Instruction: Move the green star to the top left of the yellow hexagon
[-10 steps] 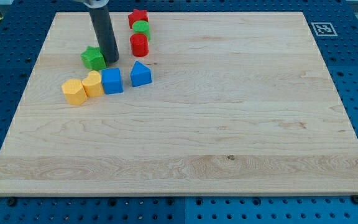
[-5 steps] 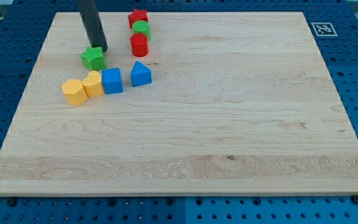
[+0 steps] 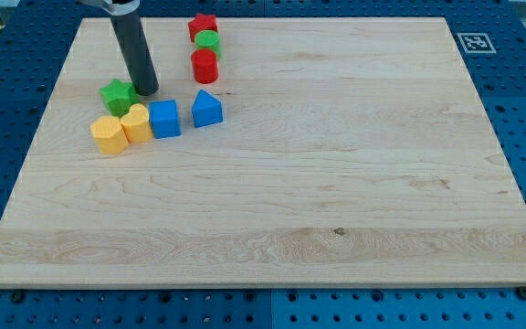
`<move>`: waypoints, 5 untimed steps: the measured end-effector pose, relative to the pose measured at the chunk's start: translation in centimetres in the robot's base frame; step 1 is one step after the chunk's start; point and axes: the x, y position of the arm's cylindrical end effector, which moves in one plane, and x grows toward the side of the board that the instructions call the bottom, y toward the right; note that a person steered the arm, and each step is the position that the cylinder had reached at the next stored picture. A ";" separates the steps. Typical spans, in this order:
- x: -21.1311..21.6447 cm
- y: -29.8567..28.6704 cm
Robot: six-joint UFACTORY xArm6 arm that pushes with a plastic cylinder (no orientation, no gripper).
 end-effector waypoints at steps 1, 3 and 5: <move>0.7 -0.5; 0.9 -1.6; 1.8 -3.2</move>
